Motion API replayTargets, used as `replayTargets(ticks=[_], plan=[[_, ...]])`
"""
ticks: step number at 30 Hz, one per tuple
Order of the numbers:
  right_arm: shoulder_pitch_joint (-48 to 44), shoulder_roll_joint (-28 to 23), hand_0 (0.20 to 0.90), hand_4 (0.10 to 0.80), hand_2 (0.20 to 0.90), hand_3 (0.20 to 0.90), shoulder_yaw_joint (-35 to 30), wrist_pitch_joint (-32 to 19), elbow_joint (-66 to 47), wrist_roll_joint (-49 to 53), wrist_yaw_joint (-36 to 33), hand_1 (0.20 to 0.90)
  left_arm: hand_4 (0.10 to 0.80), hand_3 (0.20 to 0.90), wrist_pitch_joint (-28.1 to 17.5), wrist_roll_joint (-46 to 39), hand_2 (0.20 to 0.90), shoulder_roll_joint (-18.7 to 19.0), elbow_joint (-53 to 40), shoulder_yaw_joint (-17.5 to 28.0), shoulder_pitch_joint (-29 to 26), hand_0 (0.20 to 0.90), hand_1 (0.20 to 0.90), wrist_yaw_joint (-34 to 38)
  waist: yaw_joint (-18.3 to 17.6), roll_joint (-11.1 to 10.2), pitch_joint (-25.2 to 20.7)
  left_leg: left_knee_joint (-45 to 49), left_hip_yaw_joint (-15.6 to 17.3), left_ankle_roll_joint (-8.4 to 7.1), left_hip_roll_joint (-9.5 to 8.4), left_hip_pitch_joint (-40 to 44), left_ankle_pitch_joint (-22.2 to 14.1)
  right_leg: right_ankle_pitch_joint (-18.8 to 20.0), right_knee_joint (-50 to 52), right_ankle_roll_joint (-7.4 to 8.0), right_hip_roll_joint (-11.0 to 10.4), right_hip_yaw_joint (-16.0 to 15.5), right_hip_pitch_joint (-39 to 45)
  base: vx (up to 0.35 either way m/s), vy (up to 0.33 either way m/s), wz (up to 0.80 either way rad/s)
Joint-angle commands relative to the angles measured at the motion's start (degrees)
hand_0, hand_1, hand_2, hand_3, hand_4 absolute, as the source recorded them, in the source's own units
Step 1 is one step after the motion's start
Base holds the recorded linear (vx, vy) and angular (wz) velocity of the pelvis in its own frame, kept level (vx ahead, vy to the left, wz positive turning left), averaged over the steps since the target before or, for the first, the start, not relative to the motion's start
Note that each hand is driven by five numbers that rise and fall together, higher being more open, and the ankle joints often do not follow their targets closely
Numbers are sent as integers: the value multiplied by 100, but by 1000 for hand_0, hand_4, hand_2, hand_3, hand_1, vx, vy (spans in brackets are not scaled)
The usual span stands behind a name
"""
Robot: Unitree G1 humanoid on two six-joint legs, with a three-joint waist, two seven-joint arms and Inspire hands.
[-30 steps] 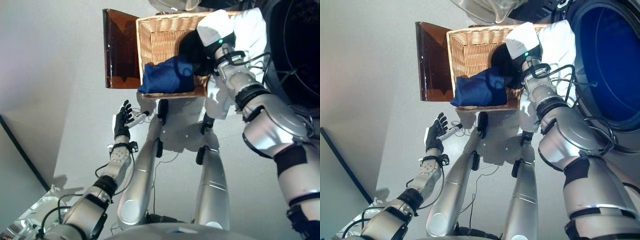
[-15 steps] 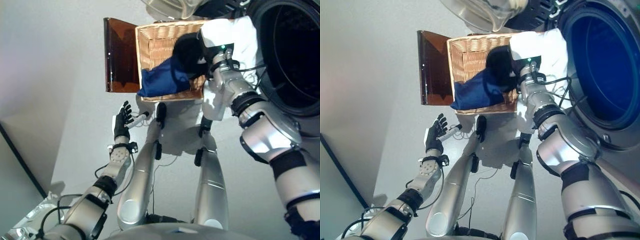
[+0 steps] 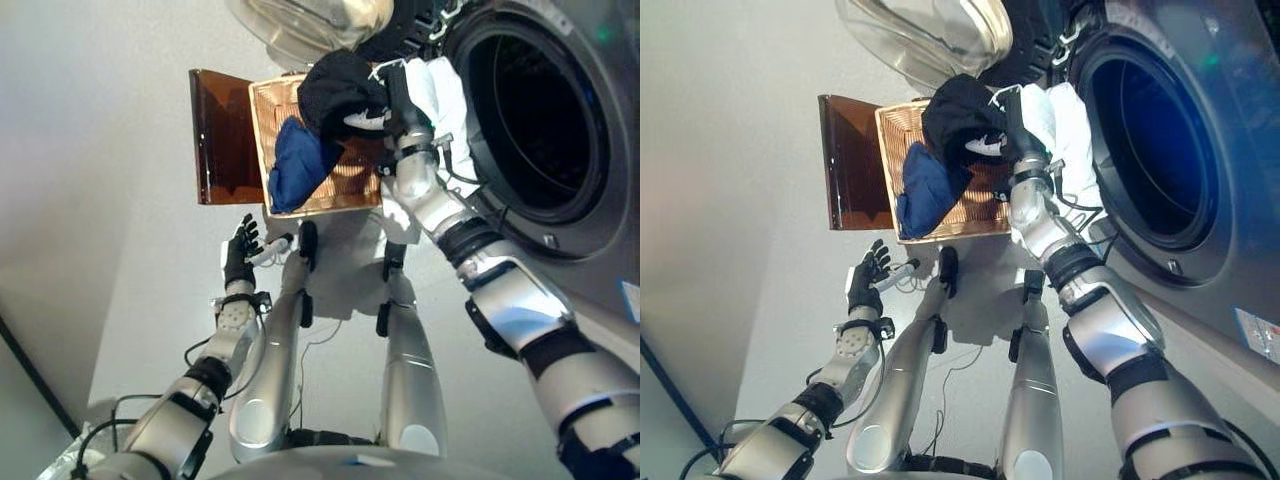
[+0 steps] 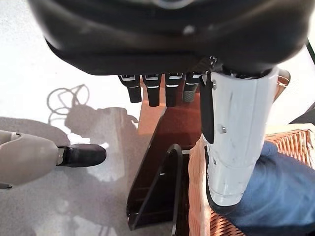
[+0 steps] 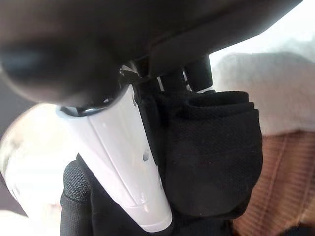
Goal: Pick up the clothes and place them into the washing machine
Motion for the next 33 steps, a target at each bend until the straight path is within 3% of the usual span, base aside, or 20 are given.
replayTargets(ticks=[1, 16, 17, 25, 33], plan=[[-350, 23, 200, 300, 200, 200, -302, -873, -991, 393, -69, 200, 800, 900, -182, -61, 900, 208, -40, 110, 288, 900, 900, 77, 32, 65, -73, 37, 161, -488, 139, -57, -152, -892, 709, -81, -189, 124, 356, 21, 0, -12], [606, 550, 200, 300, 200, 200, -1178, -1495, -883, 2512, 270, 200, 800, 900, -137, 5, 900, 200, 5, 185, 457, 900, 900, -92, -58, 123, -73, 293, 308, -447, 203, 201, -347, -961, 739, -81, -182, 280, 621, 3, 0, -6], [834, 782, 200, 300, 200, 200, -1448, -1754, -828, 3179, 355, 200, 800, 900, -143, -18, 900, 161, 23, 153, 471, 900, 900, -106, -77, 168, -73, 288, 326, -443, 194, 227, -355, -970, 726, -80, -184, 296, 645, 9, 20, -4], [1194, 1467, 200, 300, 200, 200, -2660, -2676, -427, 5637, 874, 200, 800, 900, -175, -145, 900, -29, 34, -30, 473, 900, 900, -229, -107, 456, -114, 254, 362, -440, 133, 301, -402, -1028, 711, -71, -228, 339, 698, 17, 17, -9], [1170, 1537, 200, 300, 200, 200, -3371, -3106, -274, 6807, 1172, 200, 800, 900, -151, -250, 900, -177, 215, -207, 437, 900, 900, -367, -126, 669, -225, 204, 400, -445, 104, 310, -396, -1035, 703, -66, -256, 409, 673, 4, 4, -1]])
